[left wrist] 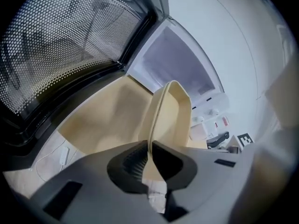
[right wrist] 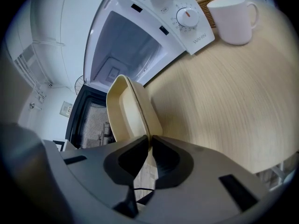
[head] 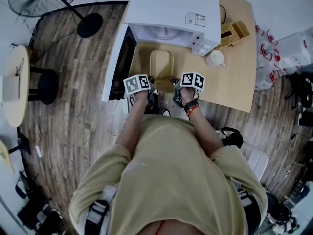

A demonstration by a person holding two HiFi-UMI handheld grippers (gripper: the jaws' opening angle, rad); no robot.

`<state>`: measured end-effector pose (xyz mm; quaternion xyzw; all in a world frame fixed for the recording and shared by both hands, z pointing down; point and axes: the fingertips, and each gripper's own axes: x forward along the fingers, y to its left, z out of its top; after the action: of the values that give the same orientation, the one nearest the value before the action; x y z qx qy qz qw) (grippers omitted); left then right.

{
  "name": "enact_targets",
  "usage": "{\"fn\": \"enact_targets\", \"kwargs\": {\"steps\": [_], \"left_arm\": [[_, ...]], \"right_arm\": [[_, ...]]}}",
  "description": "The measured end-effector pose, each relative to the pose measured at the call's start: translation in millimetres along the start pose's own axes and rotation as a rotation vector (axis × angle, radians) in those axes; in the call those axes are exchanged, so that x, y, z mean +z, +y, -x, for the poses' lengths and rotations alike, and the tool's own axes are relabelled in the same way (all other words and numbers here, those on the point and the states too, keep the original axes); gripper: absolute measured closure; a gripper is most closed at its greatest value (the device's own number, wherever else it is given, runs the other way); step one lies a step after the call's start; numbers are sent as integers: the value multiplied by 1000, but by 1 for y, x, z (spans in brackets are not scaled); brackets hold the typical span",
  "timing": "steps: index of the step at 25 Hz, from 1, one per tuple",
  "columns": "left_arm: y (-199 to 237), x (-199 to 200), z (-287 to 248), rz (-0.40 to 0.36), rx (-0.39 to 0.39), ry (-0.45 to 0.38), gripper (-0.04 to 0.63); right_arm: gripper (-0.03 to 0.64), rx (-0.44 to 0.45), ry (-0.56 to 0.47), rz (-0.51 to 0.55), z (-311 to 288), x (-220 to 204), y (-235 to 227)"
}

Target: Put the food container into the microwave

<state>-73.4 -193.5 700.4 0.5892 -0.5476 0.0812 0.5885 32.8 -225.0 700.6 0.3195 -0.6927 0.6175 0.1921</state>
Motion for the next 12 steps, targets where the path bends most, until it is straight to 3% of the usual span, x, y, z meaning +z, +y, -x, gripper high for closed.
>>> {"fn": "enact_targets", "kwargs": {"steps": [12], "left_arm": [[-11, 36, -15, 6, -41, -20, 550]], "right_arm": [[566, 3, -54, -9, -5, 36, 8]]}}
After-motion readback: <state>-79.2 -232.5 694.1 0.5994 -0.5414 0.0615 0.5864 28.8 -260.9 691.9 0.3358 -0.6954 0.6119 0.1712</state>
